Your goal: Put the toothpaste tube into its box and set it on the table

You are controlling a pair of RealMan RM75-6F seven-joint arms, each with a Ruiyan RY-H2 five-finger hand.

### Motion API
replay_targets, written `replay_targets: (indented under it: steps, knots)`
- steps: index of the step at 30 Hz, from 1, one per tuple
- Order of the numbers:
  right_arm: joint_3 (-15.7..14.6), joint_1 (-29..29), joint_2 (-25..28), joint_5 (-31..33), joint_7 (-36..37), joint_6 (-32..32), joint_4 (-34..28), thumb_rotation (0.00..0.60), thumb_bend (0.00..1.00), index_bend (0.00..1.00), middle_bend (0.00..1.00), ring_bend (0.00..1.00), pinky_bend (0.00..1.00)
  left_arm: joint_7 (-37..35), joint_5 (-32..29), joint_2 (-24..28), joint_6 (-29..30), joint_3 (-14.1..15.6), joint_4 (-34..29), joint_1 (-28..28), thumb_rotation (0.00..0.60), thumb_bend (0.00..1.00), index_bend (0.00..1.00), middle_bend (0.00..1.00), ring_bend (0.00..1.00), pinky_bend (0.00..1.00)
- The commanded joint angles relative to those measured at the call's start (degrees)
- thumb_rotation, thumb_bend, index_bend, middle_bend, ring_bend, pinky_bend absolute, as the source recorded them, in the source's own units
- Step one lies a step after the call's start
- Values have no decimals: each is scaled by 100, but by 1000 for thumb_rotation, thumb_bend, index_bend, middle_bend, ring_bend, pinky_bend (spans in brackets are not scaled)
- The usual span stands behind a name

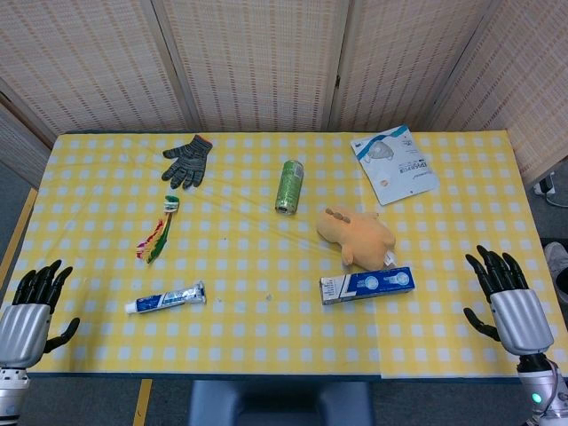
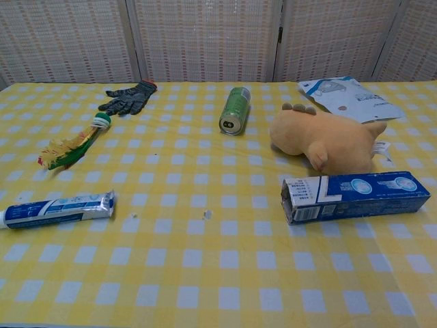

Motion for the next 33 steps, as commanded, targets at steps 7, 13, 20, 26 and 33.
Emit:
replay_targets:
  steps: [7,13,20,26,33]
  knots:
    - [-78,-125,83,-154,74,239,-47,600,301,0,0,0,0,-48,320,-116,95,35,129,-68,600,343,42,21,0,0]
    - [-171,-167,160,-293,139,285,-55,600,301,0,0,0,0,-502,660,-622,691,-96,397,-20,600,344,175,364,338,438]
    - [-126,-86,163,-164,173,91,-67,600,302,0,0,0,0,-882,638,-1072,846,-237,311,-70,600,343,448,996,993,1000]
    - [-44,53,115,122,16,-276,-106,600,302,0,0,0,0,-195,3,-690,-362,-207,-520,-436,600,344,469,1000,1000,1000]
    - [52,130,53,379,-154,-465,-115,600,302,0,0,0,0,582,-736,-586,-1371,-305,-1059,-909,600,348,405,1000,1000,1000]
